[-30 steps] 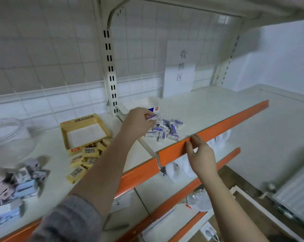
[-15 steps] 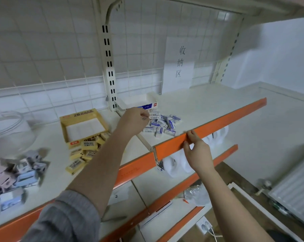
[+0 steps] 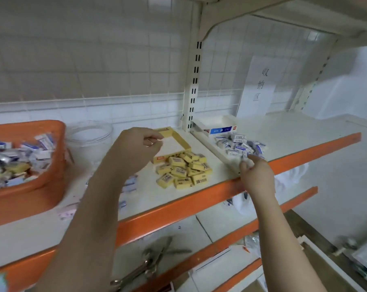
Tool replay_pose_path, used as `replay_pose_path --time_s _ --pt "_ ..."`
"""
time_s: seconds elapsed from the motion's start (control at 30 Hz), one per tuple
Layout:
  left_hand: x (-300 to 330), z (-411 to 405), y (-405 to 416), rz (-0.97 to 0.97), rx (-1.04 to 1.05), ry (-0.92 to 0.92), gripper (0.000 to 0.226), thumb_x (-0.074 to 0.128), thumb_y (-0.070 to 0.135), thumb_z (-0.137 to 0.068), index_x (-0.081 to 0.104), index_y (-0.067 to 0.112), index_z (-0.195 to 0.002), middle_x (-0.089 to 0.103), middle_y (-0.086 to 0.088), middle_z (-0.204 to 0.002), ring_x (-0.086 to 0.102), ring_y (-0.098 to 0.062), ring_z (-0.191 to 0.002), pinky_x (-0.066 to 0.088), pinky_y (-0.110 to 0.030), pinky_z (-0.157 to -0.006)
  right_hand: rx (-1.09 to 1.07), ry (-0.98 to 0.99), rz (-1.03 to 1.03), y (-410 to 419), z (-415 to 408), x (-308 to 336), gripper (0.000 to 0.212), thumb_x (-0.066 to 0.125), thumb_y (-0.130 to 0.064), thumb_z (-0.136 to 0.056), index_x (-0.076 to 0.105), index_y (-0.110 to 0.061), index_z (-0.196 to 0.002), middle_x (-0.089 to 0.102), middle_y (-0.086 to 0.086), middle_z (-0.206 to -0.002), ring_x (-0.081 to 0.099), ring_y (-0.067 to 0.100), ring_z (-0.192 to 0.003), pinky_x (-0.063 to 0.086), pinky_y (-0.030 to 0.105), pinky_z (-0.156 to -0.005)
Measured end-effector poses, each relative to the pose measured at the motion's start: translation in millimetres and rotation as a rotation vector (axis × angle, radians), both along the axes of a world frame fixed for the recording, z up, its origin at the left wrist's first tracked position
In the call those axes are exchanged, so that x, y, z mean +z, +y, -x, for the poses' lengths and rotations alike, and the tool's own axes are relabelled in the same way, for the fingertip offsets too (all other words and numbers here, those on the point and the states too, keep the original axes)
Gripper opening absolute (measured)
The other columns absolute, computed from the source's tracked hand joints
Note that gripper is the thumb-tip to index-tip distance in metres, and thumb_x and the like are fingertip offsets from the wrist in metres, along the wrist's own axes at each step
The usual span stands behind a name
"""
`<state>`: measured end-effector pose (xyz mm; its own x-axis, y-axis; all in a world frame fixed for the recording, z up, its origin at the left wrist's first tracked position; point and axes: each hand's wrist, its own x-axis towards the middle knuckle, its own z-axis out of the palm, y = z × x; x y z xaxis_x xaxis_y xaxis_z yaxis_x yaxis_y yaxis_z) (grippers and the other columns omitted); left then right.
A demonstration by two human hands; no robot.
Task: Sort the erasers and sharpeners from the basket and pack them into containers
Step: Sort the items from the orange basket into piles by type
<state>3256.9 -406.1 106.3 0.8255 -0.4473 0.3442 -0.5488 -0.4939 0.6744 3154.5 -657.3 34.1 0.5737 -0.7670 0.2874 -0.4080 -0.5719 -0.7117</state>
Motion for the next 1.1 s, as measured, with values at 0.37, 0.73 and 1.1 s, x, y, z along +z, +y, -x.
replay_pose_path --time_s 0.37,0.73,1.1 --pt "13 -28 265 -0.188 0.071 -0.107 0.017 0.063 0.018 -0.086 0.071 0.025 -0.1 0.062 0.011 -0.092 0.049 0.014 -0.074 0.033 0.005 -0.065 0.228 -0.228 0.038 280 -74 30 0.031 0.053 -0.02 -0.091 0.063 -0.009 -0.119 0.061 0.011 -0.123 0.054 0.025 -0.116 0.038 0.027 -0.094" --pt "10 -19 361 -0.135 0.252 0.025 0.018 0.06 0.025 -0.089 0.068 0.031 -0.105 0.055 0.023 -0.085 0.048 0.016 -0.071 0.036 -0.004 -0.055 0.858 0.34 0.352 387 -166 88 0.029 0.061 -0.025 -0.089 0.066 -0.016 -0.116 0.063 0.005 -0.118 0.058 0.017 -0.101 0.043 0.025 -0.08" --pt "7 -26 366 -0.144 0.301 0.047 0.022 0.057 0.025 -0.091 0.066 0.027 -0.111 0.058 0.017 -0.09 0.047 0.014 -0.076 0.034 -0.008 -0.06 1.139 0.849 0.618 405 -208 66 0.041 0.071 -0.039 -0.081 0.065 -0.013 -0.112 0.065 0.002 -0.112 0.06 0.019 -0.099 0.05 0.033 -0.089"
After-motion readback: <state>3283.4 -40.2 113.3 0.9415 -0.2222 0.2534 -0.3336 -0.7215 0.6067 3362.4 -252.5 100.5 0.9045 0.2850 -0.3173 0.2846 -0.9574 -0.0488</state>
